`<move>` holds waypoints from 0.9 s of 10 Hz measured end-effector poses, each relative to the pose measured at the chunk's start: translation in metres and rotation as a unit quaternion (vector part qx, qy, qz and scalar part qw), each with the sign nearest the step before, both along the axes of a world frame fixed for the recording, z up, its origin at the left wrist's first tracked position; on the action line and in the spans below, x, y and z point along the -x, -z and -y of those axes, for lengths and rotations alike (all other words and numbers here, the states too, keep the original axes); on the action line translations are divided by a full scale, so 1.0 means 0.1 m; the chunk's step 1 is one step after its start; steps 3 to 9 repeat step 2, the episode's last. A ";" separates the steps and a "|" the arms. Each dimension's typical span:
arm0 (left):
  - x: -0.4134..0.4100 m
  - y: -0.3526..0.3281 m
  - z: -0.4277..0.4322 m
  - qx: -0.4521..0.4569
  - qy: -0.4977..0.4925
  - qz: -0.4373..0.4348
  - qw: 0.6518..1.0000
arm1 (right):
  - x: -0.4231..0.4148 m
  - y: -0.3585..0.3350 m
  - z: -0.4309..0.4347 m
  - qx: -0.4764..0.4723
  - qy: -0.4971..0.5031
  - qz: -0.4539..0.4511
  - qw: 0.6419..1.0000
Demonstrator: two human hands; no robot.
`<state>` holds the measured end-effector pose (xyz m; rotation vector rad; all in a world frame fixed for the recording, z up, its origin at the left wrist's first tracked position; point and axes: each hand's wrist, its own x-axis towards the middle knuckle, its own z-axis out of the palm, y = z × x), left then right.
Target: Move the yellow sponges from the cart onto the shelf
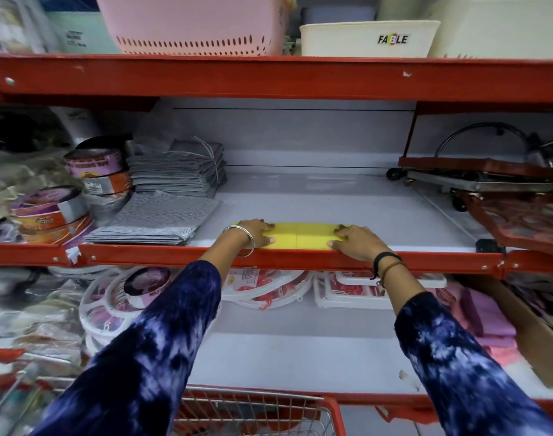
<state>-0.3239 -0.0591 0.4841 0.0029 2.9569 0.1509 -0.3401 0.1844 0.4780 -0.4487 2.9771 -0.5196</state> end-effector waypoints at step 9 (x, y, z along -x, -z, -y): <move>-0.09 0.00 -0.01 -0.051 -0.022 -0.095 0.994 | -0.08 -0.03 -0.07 0.068 -0.004 -0.030 0.997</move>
